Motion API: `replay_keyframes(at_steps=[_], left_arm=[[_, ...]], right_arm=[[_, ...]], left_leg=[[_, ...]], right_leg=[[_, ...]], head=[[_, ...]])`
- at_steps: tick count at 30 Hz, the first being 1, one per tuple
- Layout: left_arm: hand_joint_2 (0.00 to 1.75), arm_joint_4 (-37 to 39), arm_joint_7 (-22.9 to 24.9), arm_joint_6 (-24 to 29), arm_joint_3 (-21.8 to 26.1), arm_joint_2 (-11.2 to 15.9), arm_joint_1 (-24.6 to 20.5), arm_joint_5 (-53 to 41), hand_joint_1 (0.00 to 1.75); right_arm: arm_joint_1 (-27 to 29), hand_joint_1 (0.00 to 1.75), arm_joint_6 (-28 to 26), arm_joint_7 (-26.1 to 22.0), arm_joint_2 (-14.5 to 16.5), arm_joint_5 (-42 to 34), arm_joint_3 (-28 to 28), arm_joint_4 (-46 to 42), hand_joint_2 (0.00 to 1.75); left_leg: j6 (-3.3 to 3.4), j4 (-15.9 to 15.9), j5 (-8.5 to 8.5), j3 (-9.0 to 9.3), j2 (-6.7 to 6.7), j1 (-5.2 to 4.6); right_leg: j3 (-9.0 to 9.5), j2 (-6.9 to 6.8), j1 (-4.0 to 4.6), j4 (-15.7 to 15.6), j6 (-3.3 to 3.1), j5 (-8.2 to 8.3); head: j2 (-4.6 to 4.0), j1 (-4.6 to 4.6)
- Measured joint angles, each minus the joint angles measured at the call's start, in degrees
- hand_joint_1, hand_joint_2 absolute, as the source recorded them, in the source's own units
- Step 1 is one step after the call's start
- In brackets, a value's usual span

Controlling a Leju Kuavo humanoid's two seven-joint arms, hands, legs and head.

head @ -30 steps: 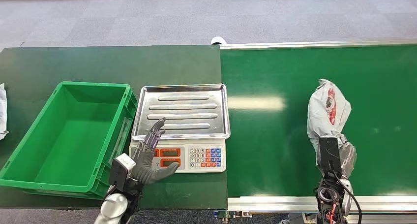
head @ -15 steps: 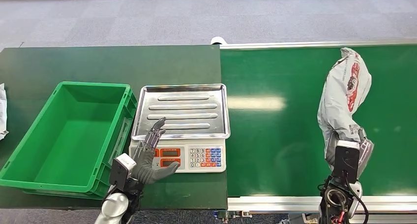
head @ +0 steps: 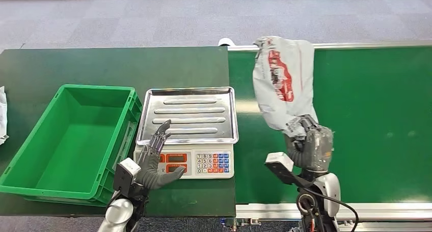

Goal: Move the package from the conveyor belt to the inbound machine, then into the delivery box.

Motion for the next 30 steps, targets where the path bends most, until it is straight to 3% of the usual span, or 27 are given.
replay_keyframes(at_steps=[6, 12, 19, 21, 25, 28, 30], left_arm=[[1.75, 0.0, -0.61, 0.0, -0.02, 0.03, -0.05, 0.03, 0.0], [1.75, 0.15, -0.97, 0.0, -0.01, 0.17, -0.05, 0.02, 0.0], [1.75, 0.29, -1.05, -0.06, -0.05, 0.22, -0.04, -0.02, 0.0], [1.75, 0.3, -1.06, -0.07, -0.08, 0.22, -0.04, -0.03, 0.0], [1.75, 0.37, -1.06, -0.07, -0.11, 0.24, -0.05, -0.03, 0.0], [1.75, 0.52, -1.06, -0.07, -0.13, 0.23, -0.05, -0.03, 0.0], [1.75, 0.6, -1.06, -0.07, -0.14, 0.23, -0.06, -0.03, 0.0]], right_arm=[[-1.46, 1.75, 3.46, 4.53, -0.02, 6.27, 10.63, 6.11, 1.75], [-2.98, 1.75, 6.68, 8.36, -0.3, 10.61, 16.01, 11.38, 1.75], [-3.32, 1.68, 6.67, 5.66, -0.86, 7.58, 18.02, 12.49, 1.75], [-3.1, 1.56, 6.17, 3.94, -1.04, 5.76, 18.25, 12.09, 1.75], [-2.38, 0.66, 5.8, 0.26, -1.4, 1.18, 18.48, 10.09, 1.75], [-1.89, 0.24, 7.55, -2.36, -1.55, -3.94, 18.5, 8.15, 1.75], [-1.71, 0.09, 8.82, -3.28, -1.62, -6.13, 18.5, 7.02, 1.75]], left_leg=[[0.0, 0.0, 0.0, -0.01, -0.01, -0.01], [0.0, 0.0, 0.0, -0.02, -0.01, -0.01], [0.0, 0.0, 0.0, -0.01, -0.01, -0.01], [0.0, 0.0, 0.0, -0.01, -0.01, -0.01], [0.0, 0.0, 0.0, -0.01, -0.01, -0.01], [0.0, 0.0, 0.0, -0.01, -0.01, -0.01], [0.0, 0.0, 0.0, -0.01, -0.01, -0.01]], right_leg=[[0.0, -0.01, -0.01, 0.0, 0.0, 0.0], [-0.02, -0.01, -0.01, 0.0, 0.0, 0.0], [-0.03, -0.01, -0.01, 0.0, 0.0, 0.0], [-0.03, -0.01, -0.01, 0.0, 0.0, 0.0], [-0.03, -0.01, -0.01, 0.0, 0.0, 0.0], [-0.03, -0.01, -0.01, 0.0, 0.0, 0.0], [-0.03, -0.01, -0.01, 0.0, 0.0, 0.0]], head=[[0.0, 0.01], [0.0, 0.01], [0.0, 0.01], [0.0, 0.01], [-0.01, 0.01], [0.0, 0.01], [0.0, 0.01]])
